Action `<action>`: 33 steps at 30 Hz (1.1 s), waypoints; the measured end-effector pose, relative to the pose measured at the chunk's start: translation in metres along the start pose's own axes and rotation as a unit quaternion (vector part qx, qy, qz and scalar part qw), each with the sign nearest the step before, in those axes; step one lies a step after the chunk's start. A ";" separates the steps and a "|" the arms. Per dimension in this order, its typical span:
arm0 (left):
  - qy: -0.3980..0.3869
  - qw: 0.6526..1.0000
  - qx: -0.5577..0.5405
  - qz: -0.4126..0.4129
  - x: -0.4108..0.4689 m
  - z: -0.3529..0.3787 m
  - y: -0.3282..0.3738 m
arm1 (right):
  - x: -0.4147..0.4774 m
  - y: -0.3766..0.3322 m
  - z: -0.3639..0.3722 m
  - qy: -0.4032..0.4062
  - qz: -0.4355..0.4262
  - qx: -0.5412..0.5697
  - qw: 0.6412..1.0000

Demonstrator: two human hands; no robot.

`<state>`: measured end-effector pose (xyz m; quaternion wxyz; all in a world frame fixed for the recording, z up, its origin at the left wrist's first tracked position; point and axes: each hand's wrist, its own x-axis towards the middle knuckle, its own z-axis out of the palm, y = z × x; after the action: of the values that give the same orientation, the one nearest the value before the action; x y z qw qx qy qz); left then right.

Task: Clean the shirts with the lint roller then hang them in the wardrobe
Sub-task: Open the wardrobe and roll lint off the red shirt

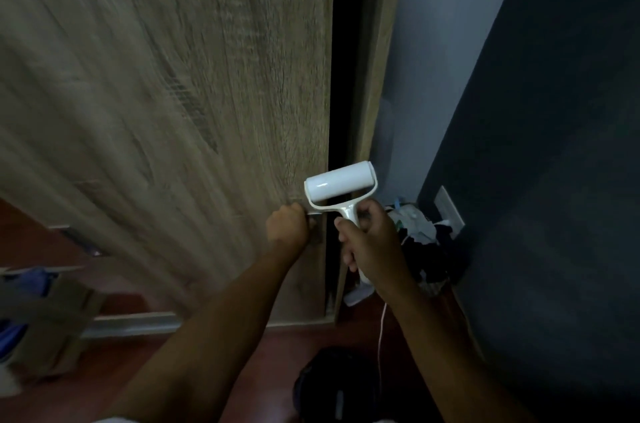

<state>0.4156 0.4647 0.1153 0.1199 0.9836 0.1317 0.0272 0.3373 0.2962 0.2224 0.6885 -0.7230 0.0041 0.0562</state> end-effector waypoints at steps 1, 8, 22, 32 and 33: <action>-0.002 1.000 0.004 -0.013 0.000 -0.002 -0.006 | 0.000 0.000 0.003 0.000 -0.011 -0.008 1.000; 0.018 0.993 0.028 -0.113 -0.008 -0.032 -0.080 | 0.005 -0.012 0.039 -0.034 -0.031 -0.003 0.999; 0.438 0.890 -0.115 -0.054 0.005 -0.229 -0.175 | 0.042 -0.046 0.175 -0.084 -0.042 0.045 0.995; 0.425 0.898 -0.107 -0.045 0.013 -0.259 -0.279 | 0.040 -0.049 0.289 -0.087 -0.049 0.049 0.994; 0.424 0.898 -0.106 -0.044 0.013 -0.261 -0.289 | 0.040 -0.049 0.299 -0.084 -0.051 0.053 0.994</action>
<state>0.3332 0.7990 0.2987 0.1575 0.8537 0.2093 0.4502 0.3585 0.5996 0.2541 0.7254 -0.6779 -0.0878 0.0810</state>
